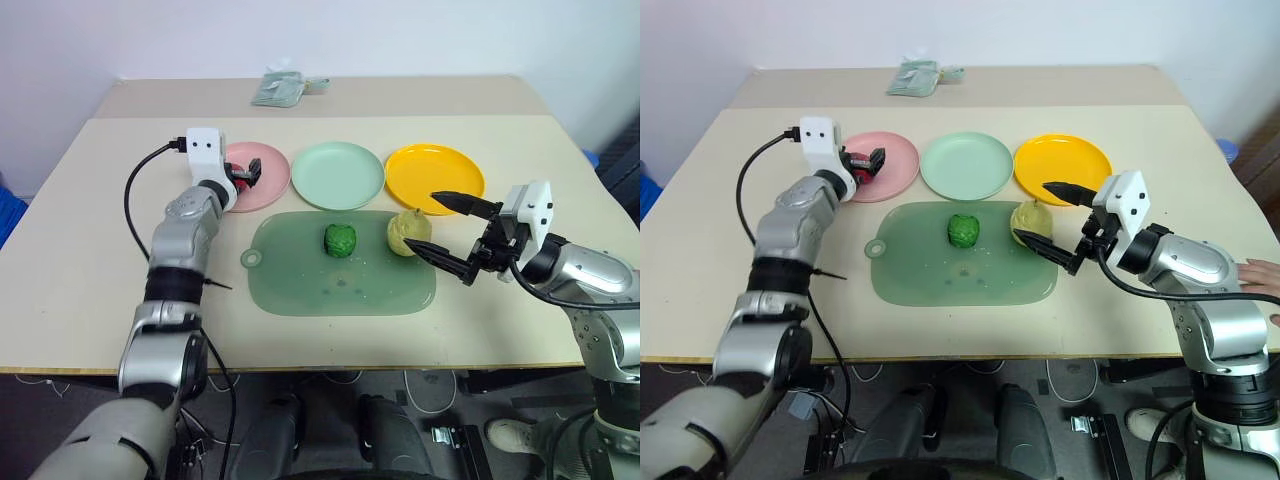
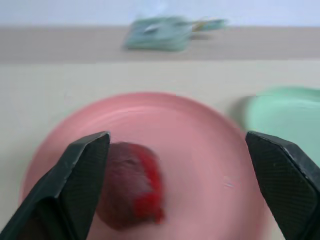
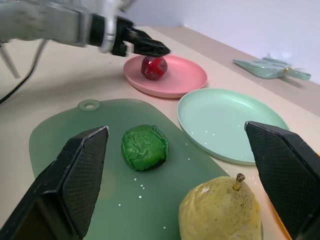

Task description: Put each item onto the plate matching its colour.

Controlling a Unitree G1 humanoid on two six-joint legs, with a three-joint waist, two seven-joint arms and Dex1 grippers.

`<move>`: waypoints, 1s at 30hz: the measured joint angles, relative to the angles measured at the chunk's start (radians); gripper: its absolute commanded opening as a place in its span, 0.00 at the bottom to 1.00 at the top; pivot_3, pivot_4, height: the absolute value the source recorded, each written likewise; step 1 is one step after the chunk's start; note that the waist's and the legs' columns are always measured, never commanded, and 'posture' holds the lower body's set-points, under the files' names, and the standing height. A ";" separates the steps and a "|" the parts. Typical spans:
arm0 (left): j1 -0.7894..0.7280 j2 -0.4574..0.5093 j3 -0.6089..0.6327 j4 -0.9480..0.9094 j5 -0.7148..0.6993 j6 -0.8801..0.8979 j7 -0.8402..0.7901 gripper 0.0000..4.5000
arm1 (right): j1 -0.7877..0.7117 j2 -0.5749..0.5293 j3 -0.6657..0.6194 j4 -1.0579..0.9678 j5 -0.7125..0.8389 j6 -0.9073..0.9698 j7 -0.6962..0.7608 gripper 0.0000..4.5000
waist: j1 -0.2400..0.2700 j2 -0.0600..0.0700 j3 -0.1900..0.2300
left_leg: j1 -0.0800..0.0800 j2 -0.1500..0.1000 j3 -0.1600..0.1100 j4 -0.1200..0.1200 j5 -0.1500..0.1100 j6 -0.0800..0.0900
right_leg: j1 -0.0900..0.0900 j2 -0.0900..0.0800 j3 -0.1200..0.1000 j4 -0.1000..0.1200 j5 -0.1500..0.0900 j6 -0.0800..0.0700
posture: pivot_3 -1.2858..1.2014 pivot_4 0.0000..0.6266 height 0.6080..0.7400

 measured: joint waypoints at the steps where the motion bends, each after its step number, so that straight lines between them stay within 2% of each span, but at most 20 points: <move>1: 0.047 0.008 -0.015 -0.107 -0.021 0.052 -0.022 0.99 | 0.002 0.000 -0.002 -0.007 0.003 0.004 -0.003 1.00 | 0.000 0.000 0.000 | 0.000 0.000 0.000 0.000 0.000 0.000 | 0.000 0.000 0.000 0.000 0.000 0.000 | 0.52 0.24 1.00; 5: 0.162 0.036 -0.036 -0.388 -0.127 0.193 -0.122 0.99 | 0.001 0.001 -0.001 -0.025 0.005 0.015 -0.017 1.00 | 0.004 0.000 0.000 | 0.000 0.000 0.000 0.001 0.000 0.000 | 0.000 0.000 0.000 0.000 0.000 -0.001 | 0.52 0.24 1.00; 8: 0.291 0.114 -0.034 -0.528 -0.195 0.212 -0.233 0.99 | -0.003 0.004 0.009 -0.047 0.012 0.035 -0.030 1.00 | -0.004 0.001 -0.001 | 0.001 0.001 0.000 0.000 0.000 0.000 | 0.000 0.000 0.000 0.000 0.000 -0.001 | 0.52 0.24 1.00; 9: 0.326 0.135 -0.031 -0.542 -0.199 0.189 -0.269 0.99 | -0.008 0.008 0.017 -0.048 0.011 0.040 -0.038 1.00 | -0.004 0.001 -0.001 | 0.001 0.002 0.000 0.000 0.000 0.000 | 0.000 0.000 0.000 0.000 -0.001 -0.001 | 0.52 0.24 1.00; 11: 0.486 0.239 -0.013 -0.567 -0.197 0.022 -0.435 0.99 | -0.036 0.037 0.065 -0.054 -0.009 0.057 -0.076 1.00 | -0.024 0.002 -0.001 | 0.001 0.003 0.002 -0.002 0.000 -0.001 | -0.001 0.000 0.001 0.000 -0.002 -0.006 | 0.52 0.24 1.00; 13: 0.596 0.313 0.038 -0.565 -0.249 -0.001 -0.568 0.99 | -0.051 0.051 0.116 -0.041 -0.056 0.070 -0.116 1.00 | -0.025 0.002 -0.001 | 0.001 0.003 0.001 -0.003 0.000 -0.001 | -0.002 0.000 0.001 0.000 -0.003 -0.007 | 0.52 0.24 1.00; 19: 0.718 0.469 0.164 -0.567 -0.326 -0.085 -0.814 0.99 | -0.101 0.111 0.235 -0.014 -0.115 0.083 -0.137 1.00 | -0.019 0.002 0.000 | 0.000 0.002 0.001 0.000 -0.001 0.000 | 0.000 -0.002 0.000 -0.003 -0.004 -0.008 | 0.52 0.24 1.00; 22: 0.765 0.499 0.188 -0.576 -0.336 -0.109 -0.868 0.99 | -0.153 0.143 0.271 0.020 -0.143 0.081 -0.141 1.00 | -0.021 0.002 0.000 | 0.000 0.002 0.001 -0.001 -0.001 0.000 | -0.001 -0.002 0.000 -0.003 -0.004 -0.008 | 0.52 0.24 1.00; 27: 0.791 0.503 0.218 -0.634 -0.371 -0.098 -0.864 0.99 | -0.204 0.180 0.314 0.075 -0.179 0.067 -0.133 1.00 | -0.020 0.002 0.000 | 0.000 0.002 0.000 -0.001 -0.001 0.000 | -0.001 -0.001 0.000 -0.002 -0.003 -0.008 | 0.52 0.24 1.00; 30: 0.858 0.508 0.232 -0.668 -0.381 -0.101 -0.874 0.99 | -0.218 0.183 0.331 0.107 -0.209 0.051 -0.122 1.00 | -0.024 0.002 0.000 | 0.000 0.002 0.001 -0.002 -0.001 0.000 | -0.001 -0.001 0.000 -0.002 -0.003 -0.008 | 0.52 0.24 1.00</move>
